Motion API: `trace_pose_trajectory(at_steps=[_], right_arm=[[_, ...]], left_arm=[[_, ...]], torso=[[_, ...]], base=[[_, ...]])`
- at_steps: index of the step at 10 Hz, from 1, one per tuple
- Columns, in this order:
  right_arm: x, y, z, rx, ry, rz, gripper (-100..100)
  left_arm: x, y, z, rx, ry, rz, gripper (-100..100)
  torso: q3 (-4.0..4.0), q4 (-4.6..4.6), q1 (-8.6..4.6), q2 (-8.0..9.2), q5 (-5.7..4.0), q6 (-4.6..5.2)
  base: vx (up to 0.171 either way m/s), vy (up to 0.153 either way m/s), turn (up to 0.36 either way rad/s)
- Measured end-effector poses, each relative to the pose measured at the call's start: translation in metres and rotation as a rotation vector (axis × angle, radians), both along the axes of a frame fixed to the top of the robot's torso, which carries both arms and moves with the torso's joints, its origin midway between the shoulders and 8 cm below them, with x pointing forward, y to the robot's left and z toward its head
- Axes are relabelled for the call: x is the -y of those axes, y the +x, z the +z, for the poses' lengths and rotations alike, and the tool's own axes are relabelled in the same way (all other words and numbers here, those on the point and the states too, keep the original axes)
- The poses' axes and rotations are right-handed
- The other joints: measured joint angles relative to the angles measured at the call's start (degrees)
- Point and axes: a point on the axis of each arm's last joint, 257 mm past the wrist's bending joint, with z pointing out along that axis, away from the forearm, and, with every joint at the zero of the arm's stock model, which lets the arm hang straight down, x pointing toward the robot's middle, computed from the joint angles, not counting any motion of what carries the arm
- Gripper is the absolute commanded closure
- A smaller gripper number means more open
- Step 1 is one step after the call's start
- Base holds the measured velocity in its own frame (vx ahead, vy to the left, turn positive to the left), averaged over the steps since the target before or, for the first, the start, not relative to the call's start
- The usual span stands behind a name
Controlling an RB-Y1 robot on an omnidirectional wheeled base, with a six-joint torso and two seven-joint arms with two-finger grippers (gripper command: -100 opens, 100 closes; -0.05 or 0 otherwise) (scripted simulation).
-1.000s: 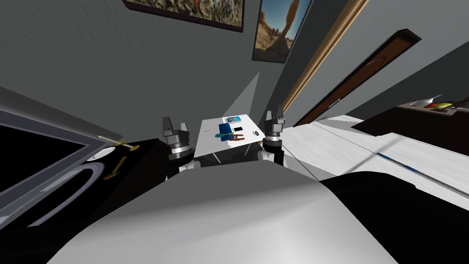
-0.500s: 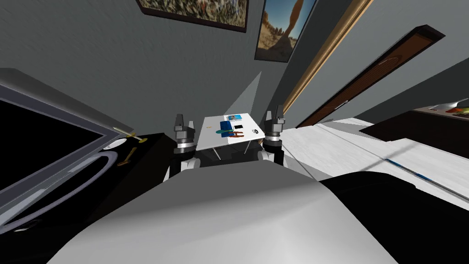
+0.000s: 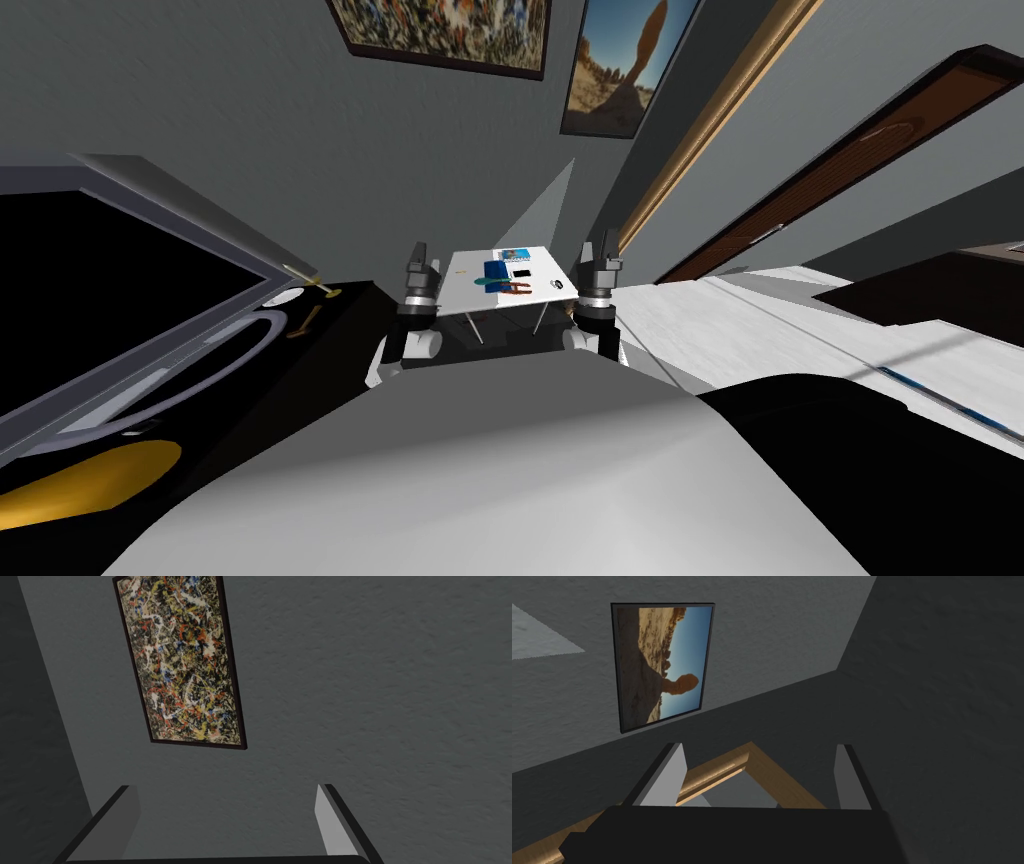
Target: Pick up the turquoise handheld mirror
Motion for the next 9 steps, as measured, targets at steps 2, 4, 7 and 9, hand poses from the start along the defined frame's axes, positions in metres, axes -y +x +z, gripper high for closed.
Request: trace_pose_trajectory(at_steps=[2, 4, 7, 9], right_arm=[[0.000, 0.000, 0.000, 0.000, 0.000, 0.000, 0], [0.000, 0.000, 0.000, 0.000, 0.000, 0.000, 0], [0.000, 0.000, 0.000, 0.000, 0.000, 0.000, 0], [0.000, 0.000, 0.000, 0.000, 0.000, 0.000, 0]], left_arm=[[0.013, 0.020, -0.007, -0.046, 0.014, -0.027, -100], [0.022, 0.037, -0.018, -0.093, 0.024, -0.045, -100], [0.035, 0.061, -0.023, -0.149, 0.036, -0.068, -100], [0.045, 0.077, -0.033, -0.195, 0.045, -0.082, -100]], torso=[[0.00, -0.01, 0.00, 0.01, 0.01, -0.02], [-0.08, -0.04, 0.01, -0.13, 0.01, -0.01], [-0.11, -0.05, 0.07, -0.19, 0.02, -0.01], [-0.11, -0.04, 0.05, -0.18, 0.01, -0.01]], base=[[-0.069, -0.053, 0.093], [-0.032, -0.039, 0.067], [-0.032, -0.033, 0.073], [-0.032, -0.043, 0.059]])
